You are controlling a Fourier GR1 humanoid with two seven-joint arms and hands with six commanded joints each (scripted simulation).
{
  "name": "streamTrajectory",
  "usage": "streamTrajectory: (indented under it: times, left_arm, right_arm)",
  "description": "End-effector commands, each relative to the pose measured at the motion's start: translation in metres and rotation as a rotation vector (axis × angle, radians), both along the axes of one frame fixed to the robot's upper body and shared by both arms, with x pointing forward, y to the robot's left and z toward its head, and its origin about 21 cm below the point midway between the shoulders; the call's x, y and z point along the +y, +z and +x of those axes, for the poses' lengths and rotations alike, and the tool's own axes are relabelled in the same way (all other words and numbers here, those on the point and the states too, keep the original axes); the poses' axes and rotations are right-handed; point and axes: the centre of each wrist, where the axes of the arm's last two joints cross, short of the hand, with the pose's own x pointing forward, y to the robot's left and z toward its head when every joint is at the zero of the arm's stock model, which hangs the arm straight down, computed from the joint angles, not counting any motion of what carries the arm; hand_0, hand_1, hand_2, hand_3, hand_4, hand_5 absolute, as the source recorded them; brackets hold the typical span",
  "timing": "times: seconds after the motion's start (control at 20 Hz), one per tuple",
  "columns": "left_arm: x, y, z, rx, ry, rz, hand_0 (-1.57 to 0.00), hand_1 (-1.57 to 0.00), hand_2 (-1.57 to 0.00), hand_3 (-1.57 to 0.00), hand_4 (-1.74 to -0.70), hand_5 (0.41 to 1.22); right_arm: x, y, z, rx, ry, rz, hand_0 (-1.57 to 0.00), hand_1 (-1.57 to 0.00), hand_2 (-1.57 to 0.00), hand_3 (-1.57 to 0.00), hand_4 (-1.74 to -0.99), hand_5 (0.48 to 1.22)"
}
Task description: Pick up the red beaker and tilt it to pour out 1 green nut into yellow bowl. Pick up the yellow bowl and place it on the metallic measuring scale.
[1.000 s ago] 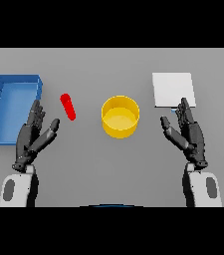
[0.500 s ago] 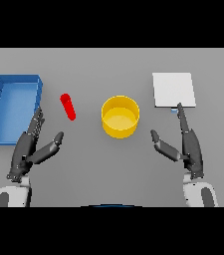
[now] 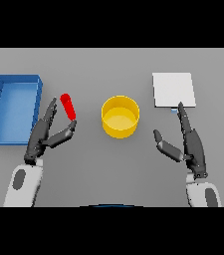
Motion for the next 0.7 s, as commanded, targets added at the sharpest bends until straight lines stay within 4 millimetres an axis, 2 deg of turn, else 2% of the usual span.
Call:
streamTrajectory:
  times: [0.0, 0.3, 0.4, 0.65]
  left_arm:
    - [0.003, -0.004, 0.006, 0.0, 0.003, 0.001, 0.0, 0.0, 0.0, 0.0, -1.24, 0.641]
    - [-0.001, -0.006, 0.039, -0.023, -0.008, 0.006, 0.0, 0.0, 0.0, 0.0, -1.28, 0.68]
    - [-0.003, -0.012, 0.041, -0.012, -0.011, 0.006, 0.0, 0.0, 0.0, 0.0, -1.29, 0.685]
    - [-0.012, -0.009, 0.061, -0.009, -0.017, 0.022, 0.0, 0.0, 0.0, 0.0, -1.29, 0.686]
  right_arm:
    - [-0.002, 0.0, -0.001, 0.002, 0.001, 0.001, 0.0, 0.0, 0.0, 0.0, -1.273, 0.632]
    - [-0.004, -0.002, 0.002, 0.008, -0.008, -0.014, 0.0, 0.0, 0.0, 0.0, -1.267, 0.635]
    - [-0.003, -0.001, 0.001, 0.004, -0.006, -0.01, 0.0, 0.0, 0.0, 0.0, -1.269, 0.638]
    - [-0.004, -0.002, 0.0, 0.008, -0.01, -0.019, 0.0, 0.0, 0.0, 0.0, -1.267, 0.644]
